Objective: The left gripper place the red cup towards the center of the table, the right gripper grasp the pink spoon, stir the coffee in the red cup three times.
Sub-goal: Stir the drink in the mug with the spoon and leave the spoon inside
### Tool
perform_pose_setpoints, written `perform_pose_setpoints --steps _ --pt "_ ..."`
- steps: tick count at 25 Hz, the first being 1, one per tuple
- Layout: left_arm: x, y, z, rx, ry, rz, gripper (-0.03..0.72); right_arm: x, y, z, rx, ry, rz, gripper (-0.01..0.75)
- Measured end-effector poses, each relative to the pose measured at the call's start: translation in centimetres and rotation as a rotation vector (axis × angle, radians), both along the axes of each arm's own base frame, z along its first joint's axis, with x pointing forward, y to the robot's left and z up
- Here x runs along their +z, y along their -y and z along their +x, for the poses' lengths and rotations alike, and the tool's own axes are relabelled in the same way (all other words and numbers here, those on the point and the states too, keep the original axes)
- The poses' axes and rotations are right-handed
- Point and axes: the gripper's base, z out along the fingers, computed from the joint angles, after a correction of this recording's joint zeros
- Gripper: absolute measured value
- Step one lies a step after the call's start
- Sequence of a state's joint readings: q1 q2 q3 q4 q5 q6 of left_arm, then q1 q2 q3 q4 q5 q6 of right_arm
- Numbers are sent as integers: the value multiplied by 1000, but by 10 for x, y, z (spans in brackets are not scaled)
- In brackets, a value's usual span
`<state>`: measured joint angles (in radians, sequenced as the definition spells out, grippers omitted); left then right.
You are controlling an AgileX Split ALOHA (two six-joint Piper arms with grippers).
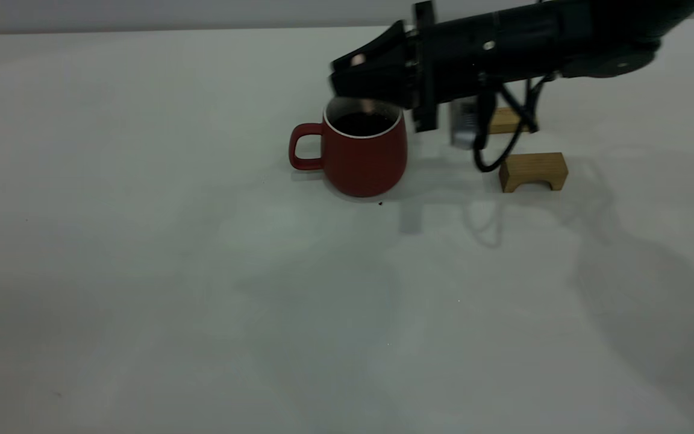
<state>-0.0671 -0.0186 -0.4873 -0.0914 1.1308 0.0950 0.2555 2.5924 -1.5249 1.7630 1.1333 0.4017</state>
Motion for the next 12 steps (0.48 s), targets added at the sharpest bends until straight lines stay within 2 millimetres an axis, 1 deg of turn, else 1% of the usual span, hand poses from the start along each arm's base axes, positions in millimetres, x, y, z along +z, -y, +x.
perform_pose_setpoints --steps 3,5,7,12 --pt "0 0 0 0 0 0 482 0 -19 5 38 41 13 123" --pt "0 0 0 0 0 0 482 -2 -23 11 41 62 20 123" --pt "0 0 0 0 0 0 482 -2 -18 16 26 67 19 123" --pt "0 0 0 0 0 0 482 -3 12 28 -45 61 15 123"
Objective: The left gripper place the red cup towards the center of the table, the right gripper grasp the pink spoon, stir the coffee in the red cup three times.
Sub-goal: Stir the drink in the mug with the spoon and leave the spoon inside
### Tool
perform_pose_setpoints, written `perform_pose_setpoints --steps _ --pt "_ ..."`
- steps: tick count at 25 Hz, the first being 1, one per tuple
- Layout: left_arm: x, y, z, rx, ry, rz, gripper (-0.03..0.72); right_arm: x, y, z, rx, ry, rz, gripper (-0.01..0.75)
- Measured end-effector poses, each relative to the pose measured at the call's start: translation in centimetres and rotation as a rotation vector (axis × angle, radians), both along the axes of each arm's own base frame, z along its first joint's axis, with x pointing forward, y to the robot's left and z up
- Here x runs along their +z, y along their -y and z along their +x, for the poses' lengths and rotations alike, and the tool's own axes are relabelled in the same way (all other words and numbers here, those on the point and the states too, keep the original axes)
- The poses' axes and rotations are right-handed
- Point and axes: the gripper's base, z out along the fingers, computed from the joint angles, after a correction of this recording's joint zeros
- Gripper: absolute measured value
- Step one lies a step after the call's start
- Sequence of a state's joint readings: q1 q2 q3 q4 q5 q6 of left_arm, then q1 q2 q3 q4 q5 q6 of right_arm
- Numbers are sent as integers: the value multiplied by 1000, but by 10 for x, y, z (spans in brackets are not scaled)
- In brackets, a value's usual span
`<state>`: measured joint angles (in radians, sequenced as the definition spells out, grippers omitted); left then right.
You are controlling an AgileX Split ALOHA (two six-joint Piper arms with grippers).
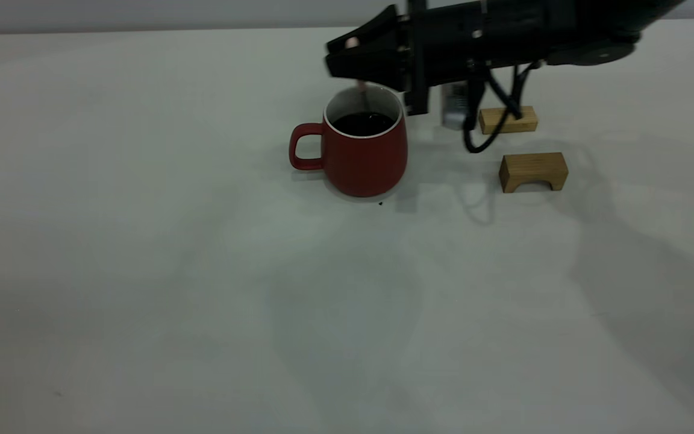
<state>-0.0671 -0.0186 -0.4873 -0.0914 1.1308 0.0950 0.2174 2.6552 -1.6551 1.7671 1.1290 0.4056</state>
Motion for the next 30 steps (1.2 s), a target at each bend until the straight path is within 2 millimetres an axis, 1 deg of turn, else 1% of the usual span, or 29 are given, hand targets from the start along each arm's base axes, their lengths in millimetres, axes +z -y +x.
perform_pose_setpoints --steps 3,6,8,10,15,18,21,26,30 --pt "0 0 0 0 0 0 482 -2 11 -1 -17 -21 20 123" --pt "0 0 0 0 0 0 482 -4 12 -3 -17 -32 27 128" --pt "0 0 0 0 0 0 482 -4 12 -4 -15 -30 28 152" --pt "0 0 0 0 0 0 482 -5 12 -4 -7 -4 12 211" --pt "0 0 0 -1 0 1 482 -7 13 -6 38 120 -27 432" --pt "0 0 0 -1 0 1 482 -7 9 -9 90 164 -56 509" --pt "0 0 0 -1 0 1 482 -2 3 -14 157 195 -86 532" --pt "0 0 0 -1 0 1 482 10 -3 -22 291 255 -154 535" --pt "0 0 0 -1 0 1 482 24 -3 -31 471 352 -258 535"
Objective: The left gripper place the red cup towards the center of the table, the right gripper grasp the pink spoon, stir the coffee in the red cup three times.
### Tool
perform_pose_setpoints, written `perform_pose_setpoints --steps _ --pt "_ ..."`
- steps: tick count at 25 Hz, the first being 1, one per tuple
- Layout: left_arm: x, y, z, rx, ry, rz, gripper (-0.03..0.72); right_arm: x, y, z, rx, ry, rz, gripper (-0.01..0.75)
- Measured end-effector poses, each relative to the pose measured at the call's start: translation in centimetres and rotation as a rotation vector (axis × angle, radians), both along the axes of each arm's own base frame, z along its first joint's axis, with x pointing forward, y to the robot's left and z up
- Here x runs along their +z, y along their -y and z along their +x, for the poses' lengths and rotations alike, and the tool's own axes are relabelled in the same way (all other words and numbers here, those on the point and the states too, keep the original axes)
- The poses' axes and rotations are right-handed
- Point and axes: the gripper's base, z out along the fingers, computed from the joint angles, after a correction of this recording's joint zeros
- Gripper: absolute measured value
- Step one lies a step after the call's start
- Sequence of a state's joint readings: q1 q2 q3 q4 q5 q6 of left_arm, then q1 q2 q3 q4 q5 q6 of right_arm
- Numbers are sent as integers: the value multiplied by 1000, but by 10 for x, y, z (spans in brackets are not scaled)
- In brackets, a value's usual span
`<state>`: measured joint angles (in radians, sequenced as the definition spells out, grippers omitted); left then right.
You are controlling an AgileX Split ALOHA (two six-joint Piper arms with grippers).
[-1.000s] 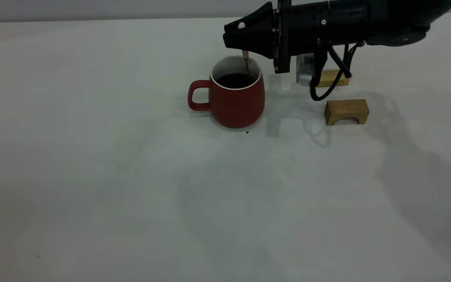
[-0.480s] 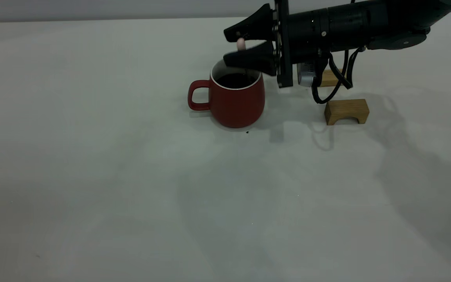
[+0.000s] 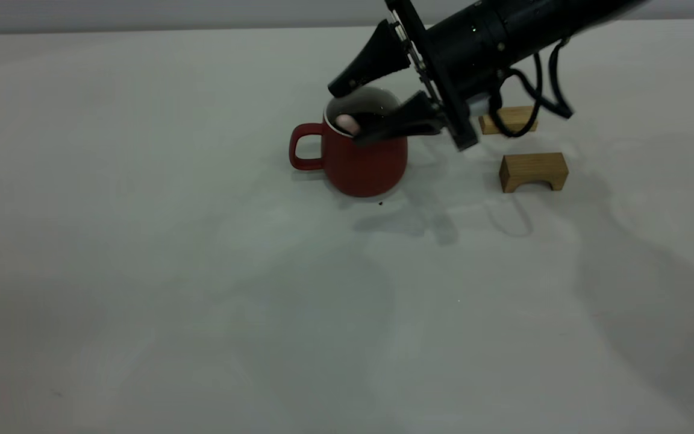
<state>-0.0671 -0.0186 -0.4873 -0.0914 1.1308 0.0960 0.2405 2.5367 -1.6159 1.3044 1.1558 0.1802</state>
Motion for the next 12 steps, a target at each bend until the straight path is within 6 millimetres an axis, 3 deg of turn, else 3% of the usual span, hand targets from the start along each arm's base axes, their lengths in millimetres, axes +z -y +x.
perform_pose_setpoints --steps 6,12 --pt "0 0 0 0 0 0 482 38 5 -8 215 168 -151 535" --pt "0 0 0 0 0 0 482 108 19 -18 606 589 -348 535"
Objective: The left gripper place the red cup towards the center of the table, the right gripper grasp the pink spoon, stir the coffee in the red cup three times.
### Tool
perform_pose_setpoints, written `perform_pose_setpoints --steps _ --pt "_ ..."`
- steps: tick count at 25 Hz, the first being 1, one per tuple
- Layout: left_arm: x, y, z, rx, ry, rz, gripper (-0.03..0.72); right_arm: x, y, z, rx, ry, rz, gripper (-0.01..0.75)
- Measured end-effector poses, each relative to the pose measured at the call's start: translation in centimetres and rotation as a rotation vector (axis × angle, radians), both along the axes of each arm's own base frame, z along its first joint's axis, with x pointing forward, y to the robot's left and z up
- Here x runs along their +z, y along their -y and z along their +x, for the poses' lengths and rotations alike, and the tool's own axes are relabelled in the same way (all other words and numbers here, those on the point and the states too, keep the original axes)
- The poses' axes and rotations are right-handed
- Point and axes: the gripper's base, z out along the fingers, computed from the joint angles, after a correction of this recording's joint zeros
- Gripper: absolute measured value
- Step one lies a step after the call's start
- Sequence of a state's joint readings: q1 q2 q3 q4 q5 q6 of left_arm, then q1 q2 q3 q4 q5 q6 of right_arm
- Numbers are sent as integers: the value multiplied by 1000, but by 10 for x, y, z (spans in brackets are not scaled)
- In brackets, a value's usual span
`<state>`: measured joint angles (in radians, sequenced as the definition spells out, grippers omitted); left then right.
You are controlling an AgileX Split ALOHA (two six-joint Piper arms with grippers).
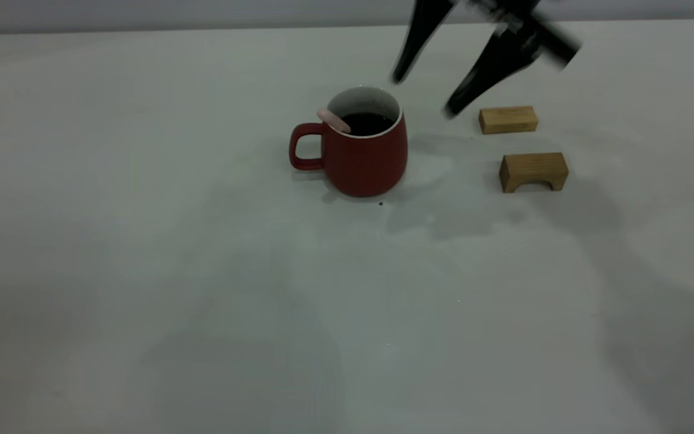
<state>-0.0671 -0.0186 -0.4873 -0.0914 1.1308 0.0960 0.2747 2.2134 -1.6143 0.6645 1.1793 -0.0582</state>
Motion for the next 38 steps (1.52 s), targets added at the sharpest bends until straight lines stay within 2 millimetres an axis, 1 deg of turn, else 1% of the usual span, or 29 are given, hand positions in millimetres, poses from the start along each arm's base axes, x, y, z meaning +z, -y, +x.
perform_pose_setpoints --steps 3,7,9,12,16,19,20,22,23,24,26,27,29,30,31,33,36,38 --pt "0 0 0 0 0 0 482 44 12 -7 180 200 -95 535" --pt "0 0 0 1 0 -1 482 104 28 -23 311 409 -194 535" --pt "0 0 0 1 0 -1 482 128 38 -32 336 479 -267 535" --pt "0 0 0 1 0 -1 482 163 53 -46 288 561 -386 535" --pt "0 0 0 1 0 -1 482 211 75 -71 119 659 -514 535" --pt "0 0 0 1 0 -1 482 247 88 -97 23 747 -543 535" --pt "0 0 0 1 0 -1 482 255 91 -106 9 773 -545 535" --pt "0 0 0 1 0 -1 482 273 98 -131 -11 829 -534 535" --pt "0 0 0 1 0 -1 482 277 102 -143 -18 846 -530 535" --pt "0 0 0 1 0 -1 482 285 107 -160 -31 879 -521 535" --pt "0 0 0 1 0 -1 482 297 118 -199 -57 943 -506 535" --pt "0 0 0 1 0 -1 482 298 123 -217 -67 967 -499 535" --pt "0 0 0 1 0 -1 482 305 136 -261 -101 1047 -475 535" --pt "0 0 0 1 0 -1 482 302 141 -278 -117 1067 -465 535" --pt "0 0 0 1 0 -1 482 302 148 -300 -146 1104 -449 535" --pt "0 0 0 1 0 -1 482 293 159 -339 -206 1158 -436 535" --pt "0 0 0 1 0 -1 482 271 168 -382 -290 1215 -444 535" --pt "0 0 0 0 0 0 482 252 171 -403 -330 1240 -455 535"
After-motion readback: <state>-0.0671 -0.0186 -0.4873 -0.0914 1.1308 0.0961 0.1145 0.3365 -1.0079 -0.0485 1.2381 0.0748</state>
